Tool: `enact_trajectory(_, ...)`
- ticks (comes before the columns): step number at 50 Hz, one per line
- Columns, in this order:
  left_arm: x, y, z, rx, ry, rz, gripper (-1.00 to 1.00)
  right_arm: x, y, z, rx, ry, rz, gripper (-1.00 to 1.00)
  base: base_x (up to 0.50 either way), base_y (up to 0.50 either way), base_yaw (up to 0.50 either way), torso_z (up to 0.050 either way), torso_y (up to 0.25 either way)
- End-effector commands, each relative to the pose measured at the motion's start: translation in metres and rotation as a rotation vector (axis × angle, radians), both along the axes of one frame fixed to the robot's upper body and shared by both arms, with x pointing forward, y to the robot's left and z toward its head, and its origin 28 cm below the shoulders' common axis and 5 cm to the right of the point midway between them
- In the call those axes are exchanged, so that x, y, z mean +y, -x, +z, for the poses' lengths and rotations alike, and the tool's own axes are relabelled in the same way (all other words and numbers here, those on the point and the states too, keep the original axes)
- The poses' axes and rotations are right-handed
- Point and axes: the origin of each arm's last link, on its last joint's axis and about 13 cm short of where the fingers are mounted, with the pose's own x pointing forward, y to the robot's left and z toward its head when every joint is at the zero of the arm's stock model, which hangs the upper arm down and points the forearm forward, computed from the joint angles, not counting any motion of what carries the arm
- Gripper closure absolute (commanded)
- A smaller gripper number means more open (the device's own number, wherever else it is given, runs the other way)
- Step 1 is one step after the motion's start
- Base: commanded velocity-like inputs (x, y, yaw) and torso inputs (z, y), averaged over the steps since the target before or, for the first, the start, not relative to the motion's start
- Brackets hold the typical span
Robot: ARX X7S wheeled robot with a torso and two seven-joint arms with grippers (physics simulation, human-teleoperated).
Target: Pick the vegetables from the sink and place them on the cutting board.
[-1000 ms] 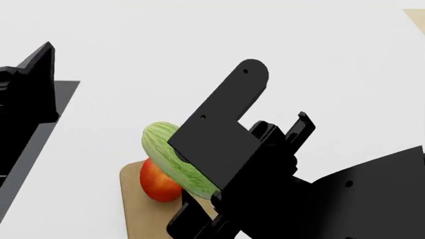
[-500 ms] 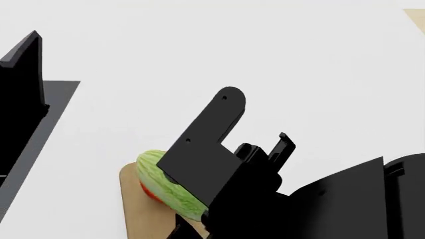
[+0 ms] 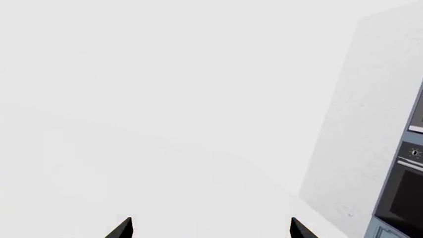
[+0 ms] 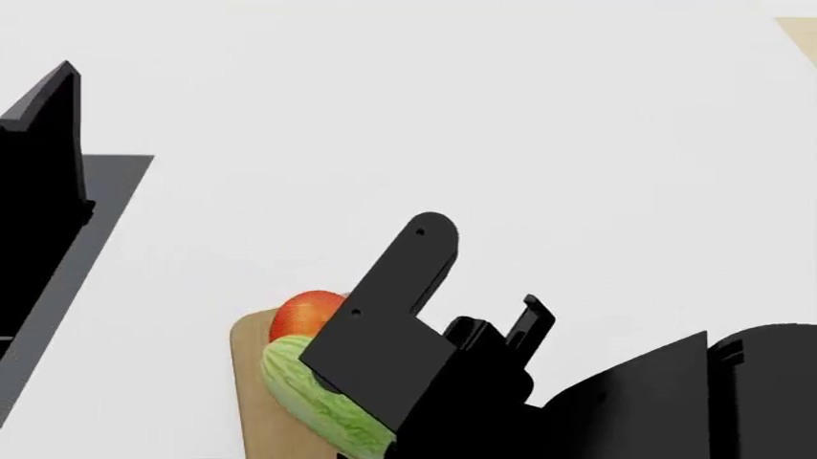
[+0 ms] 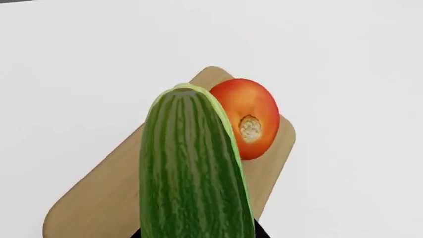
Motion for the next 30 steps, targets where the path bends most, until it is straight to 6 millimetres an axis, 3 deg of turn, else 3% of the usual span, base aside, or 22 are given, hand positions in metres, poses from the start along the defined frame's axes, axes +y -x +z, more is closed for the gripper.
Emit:
enact_trajectory(1,-0.006,0.007,-0.048,0.220,-0.175,-0.055,-1.00,-0.002,0.000,-0.006,0.014,0.014,0.010,1.00,-0.01,0.00,0.02,-0.011,0.000)
enact_trajectory(30,-0.005,0.007,-0.049,0.221,-0.177,-0.054,-1.00,0.004,-0.009,-0.030,0.098,0.046,0.021,1.00,-0.01,0.01,0.02,-0.010,0.000)
